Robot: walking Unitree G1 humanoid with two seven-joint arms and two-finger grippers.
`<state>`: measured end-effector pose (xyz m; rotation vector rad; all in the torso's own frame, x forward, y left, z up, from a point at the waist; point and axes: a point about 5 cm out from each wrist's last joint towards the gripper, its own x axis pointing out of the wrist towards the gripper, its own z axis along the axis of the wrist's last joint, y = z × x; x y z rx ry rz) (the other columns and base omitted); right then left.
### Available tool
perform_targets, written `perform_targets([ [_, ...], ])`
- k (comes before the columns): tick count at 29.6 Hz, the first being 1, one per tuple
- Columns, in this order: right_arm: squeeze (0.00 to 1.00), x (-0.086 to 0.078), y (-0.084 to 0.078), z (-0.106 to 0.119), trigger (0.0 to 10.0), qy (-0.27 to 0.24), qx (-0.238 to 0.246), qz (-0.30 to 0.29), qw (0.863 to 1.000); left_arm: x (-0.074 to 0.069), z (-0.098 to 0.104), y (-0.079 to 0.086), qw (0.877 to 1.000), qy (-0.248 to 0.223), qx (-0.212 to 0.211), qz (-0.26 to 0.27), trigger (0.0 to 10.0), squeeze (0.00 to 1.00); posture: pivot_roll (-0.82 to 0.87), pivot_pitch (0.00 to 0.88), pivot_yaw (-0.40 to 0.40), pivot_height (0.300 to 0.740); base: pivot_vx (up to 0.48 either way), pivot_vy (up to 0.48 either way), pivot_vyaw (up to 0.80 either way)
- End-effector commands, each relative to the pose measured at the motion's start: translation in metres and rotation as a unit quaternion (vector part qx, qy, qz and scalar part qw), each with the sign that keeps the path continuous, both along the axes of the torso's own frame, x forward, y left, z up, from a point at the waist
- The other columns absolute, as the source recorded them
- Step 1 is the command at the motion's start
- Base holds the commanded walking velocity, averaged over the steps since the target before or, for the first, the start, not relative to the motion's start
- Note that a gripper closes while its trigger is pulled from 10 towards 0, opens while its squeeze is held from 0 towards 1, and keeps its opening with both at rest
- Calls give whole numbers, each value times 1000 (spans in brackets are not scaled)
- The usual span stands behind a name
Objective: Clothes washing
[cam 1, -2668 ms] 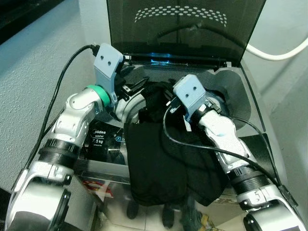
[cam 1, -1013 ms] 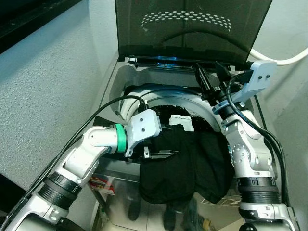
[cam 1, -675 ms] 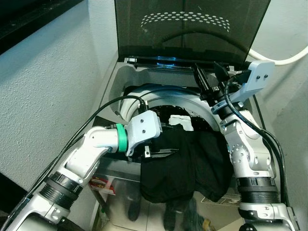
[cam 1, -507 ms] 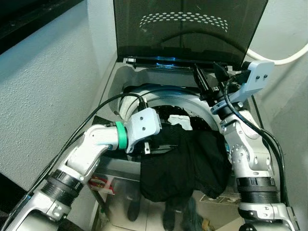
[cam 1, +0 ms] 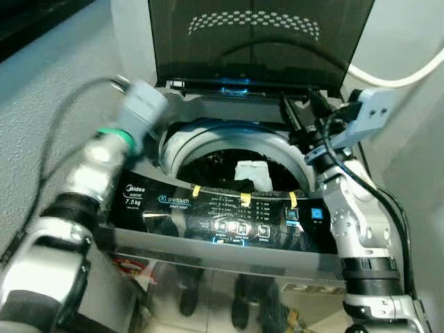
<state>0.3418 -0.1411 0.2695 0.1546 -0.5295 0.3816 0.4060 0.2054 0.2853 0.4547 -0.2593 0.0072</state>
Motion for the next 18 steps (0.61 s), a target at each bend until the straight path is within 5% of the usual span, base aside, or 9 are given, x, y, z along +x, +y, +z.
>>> perform_targets([
  [1, 0, -5, 6, -1, 10000, -6, -7, 18, 1000, -3, 15, 21, 996, -42, -59, 42, 10000, 0, 74, 79, 66, 724, 0, 0, 0],
  [7, 0, -8, 11, -1, 10000, -10, -16, 31, 999, -10, 43, 23, 989, -114, -99, 2, 10000, 0, 74, 79, 66, 724, 0, 0, 0],
  [12, 0, -8, 14, -1, 10000, -13, -29, 28, 999, -16, 41, -42, 976, -121, -74, -164, 10000, 0, 80, 79, 62, 724, 0, 0, 0],
  [18, 0, -11, 8, -2, 10000, -28, -64, -55, 996, -32, 32, -67, 965, -124, -98, -212, 10000, 0, 81, 69, 61, 724, 0, 0, 0],
])
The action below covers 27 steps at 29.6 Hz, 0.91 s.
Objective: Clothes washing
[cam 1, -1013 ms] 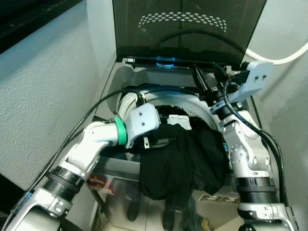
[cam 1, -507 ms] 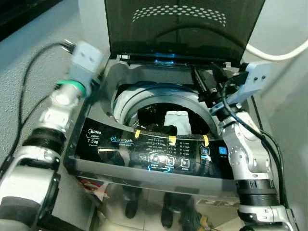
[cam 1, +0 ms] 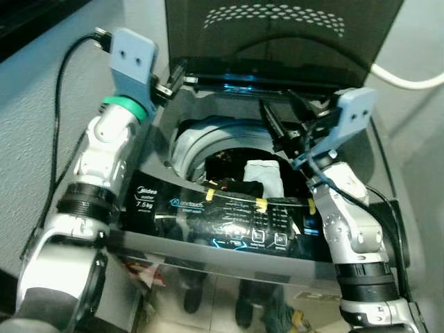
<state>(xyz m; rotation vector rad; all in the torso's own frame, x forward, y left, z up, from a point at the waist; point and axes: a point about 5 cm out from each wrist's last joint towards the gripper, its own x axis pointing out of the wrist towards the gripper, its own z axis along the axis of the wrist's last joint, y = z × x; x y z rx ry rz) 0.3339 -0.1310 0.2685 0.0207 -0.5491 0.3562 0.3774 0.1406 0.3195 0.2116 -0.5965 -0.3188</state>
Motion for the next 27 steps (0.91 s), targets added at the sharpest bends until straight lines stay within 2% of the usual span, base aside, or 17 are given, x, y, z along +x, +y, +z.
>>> perform_targets([
  [1, 0, -4, -4, -1, 10000, -15, -15, -49, 999, -6, -4, -5, 1000, 7, -15, -10, 10000, 0, 81, 69, 61, 724, 0, 0, 0],
  [2, 0, -4, -4, -1, 10000, -15, -15, -49, 999, -6, -4, -5, 1000, 7, -15, -10, 10000, 0, 81, 69, 61, 724, 0, 0, 0],
  [3, 0, -6, -5, -3, 10000, -19, -10, -85, 996, -12, -8, -7, 999, 9, -34, -8, 10000, 0, 83, 59, 59, 724, 0, 0, 0],
  [6, 0, -8, -5, -5, 10000, -19, -3, -100, 995, -15, -9, -9, 999, 9, -45, -6, 10000, 0, 83, 59, 59, 724, 0, 0, 0],
  [8, 0, -9, -4, -9, 10000, -16, 6, -117, 993, -20, -12, -11, 999, 8, -54, -7, 10000, 0, 86, 53, 58, 724, 0, 0, 0],
  [9, 0, -12, -1, -15, 10000, -10, 15, -131, 991, -27, -18, -16, 998, 6, -57, -12, 10000, 0, 86, 46, 59, 724, 0, 0, 0],
  [10, 0, -12, -1, -15, 10000, -10, 15, -131, 991, -27, -18, -16, 998, 6, -57, -12, 10000, 0, 86, 46, 59, 724, 0, 0, 0],
  [11, 0, -16, 9, -29, 10000, 5, 20, -139, 990, -43, -36, -27, 999, 12, -43, -24, 10000, 0, 87, 38, 60, 724, 0, 0, 0],
  [14, 0, -19, 18, -40, 10000, 20, 19, -135, 990, -59, -56, -33, 999, 21, -19, -24, 10000, 0, 88, 31, 57, 724, 0, 0, 0],
  [18, 0, -21, 20, -45, 10000, 30, 23, -134, 990, -67, -64, -30, 999, 42, -28, -21, 10000, 0, 91, 27, 57, 724, 0, 0, 0],
  [21, 0, -21, 19, -48, 10000, 36, 27, -138, 989, -71, -70, -28, 999, 45, -9, -12, 10000, 0, 96, 23, 55, 724, 0, 0, 0],
  [22, 0, -21, 15, -46, 10000, 33, 29, -145, 988, -72, -72, -19, 999, 53, -10, 5, 10000, 0, 100, 19, 53, 724, 0, 0, 0],
  [27, 0, -22, 9, -39, 10000, 19, 32, -155, 987, -72, -64, -10, 998, 48, -19, 22, 10000, 0, 103, 15, 51, 724, 0, 0, 0],
])
